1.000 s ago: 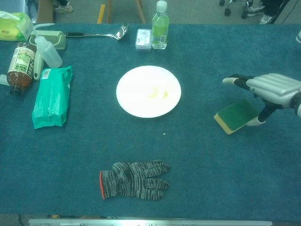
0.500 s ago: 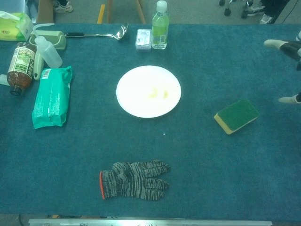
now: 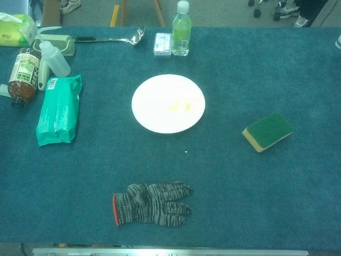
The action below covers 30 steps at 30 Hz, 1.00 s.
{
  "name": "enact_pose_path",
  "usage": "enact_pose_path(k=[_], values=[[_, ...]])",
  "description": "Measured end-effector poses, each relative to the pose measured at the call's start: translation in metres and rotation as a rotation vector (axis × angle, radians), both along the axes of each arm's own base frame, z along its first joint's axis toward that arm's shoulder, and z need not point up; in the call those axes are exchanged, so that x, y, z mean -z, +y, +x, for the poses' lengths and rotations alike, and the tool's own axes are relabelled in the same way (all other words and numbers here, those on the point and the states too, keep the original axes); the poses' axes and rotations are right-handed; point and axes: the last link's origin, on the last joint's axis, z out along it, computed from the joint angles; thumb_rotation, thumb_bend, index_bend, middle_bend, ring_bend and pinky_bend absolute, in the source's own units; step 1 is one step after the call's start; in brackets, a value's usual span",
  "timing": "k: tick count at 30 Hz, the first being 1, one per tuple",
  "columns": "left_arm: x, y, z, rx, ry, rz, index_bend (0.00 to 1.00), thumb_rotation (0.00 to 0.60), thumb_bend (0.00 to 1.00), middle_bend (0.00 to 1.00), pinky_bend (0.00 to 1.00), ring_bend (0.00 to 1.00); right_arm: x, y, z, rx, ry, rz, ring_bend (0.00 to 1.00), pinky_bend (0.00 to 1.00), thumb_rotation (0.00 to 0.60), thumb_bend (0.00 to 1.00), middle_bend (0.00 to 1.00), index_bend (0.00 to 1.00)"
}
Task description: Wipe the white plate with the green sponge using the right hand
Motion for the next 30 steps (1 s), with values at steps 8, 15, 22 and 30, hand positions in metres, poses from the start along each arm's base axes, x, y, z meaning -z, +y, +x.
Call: enact_pose_path(k=[8,15,22,30], values=[[0.0,-0.006,0.0,0.006,0.04,0.036,0.32,0.6,0.21,0.15,0.26,0.08,-0.007,0.016,-0.008,0.023,-0.006,-0.063,0.12,0.38,0.6,0.0,0.15,0.05],[0.011,-0.014,-0.014,-0.058,0.08,-0.042,0.32,0.6,0.21,0.15,0.26,0.08,-0.012,0.015,-0.007,0.015,0.001,-0.075,0.12,0.38,0.6,0.0,0.15,0.05],[0.015,-0.019,-0.027,-0.115,0.127,-0.092,0.32,0.6,0.21,0.15,0.26,0.08,-0.012,0.011,-0.004,0.006,0.003,-0.071,0.12,0.38,0.6,0.0,0.15,0.05],[0.017,-0.018,-0.028,-0.122,0.131,-0.108,0.32,0.6,0.21,0.16,0.26,0.08,-0.013,0.011,-0.001,-0.002,0.005,-0.075,0.12,0.38,0.6,0.0,0.15,0.05]])
